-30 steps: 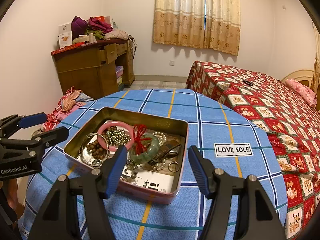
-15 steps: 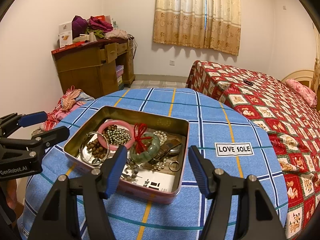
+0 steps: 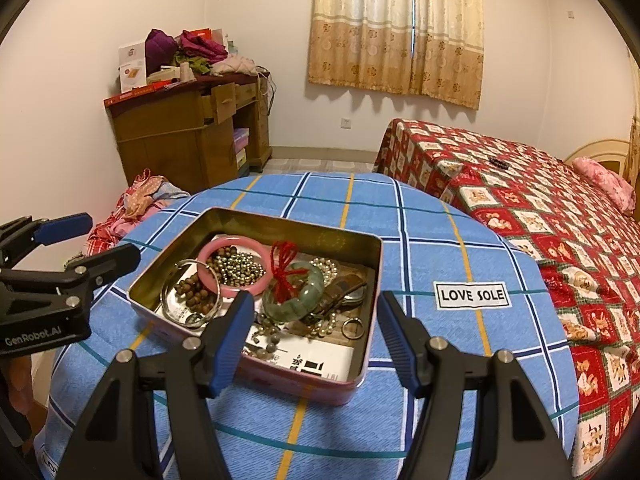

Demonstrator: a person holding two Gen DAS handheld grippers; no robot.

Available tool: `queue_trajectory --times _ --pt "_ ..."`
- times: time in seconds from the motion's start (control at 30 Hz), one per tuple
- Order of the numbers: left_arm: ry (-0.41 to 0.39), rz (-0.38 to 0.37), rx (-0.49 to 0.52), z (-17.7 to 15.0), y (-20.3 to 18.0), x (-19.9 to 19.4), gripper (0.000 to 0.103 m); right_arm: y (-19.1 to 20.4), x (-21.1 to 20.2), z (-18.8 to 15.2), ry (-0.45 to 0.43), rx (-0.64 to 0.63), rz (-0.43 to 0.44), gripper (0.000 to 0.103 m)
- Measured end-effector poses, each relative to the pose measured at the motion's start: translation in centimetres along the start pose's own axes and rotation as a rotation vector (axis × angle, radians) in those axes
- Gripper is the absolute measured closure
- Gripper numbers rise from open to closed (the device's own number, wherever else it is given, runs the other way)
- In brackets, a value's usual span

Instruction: Organize jewelry

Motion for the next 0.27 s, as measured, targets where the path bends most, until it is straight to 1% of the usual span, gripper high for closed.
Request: queue_trajectory --times 0.27 --pt "-0.006 -0.019 0.003 0.06 -0.38 -0.15 0.023 0.07 -0.07 -0.2 0.001 0.004 -0.003 0.036"
Point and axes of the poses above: each gripper's, at about its wrist camera, not at the fingertips, and x roughly the way its jaws point, y to its left, z to its top, the point moved 9 cm from there along x, roughly the way its jaws point, and after that the axes turned 8 degrees about -x, right-handed, at the moved point
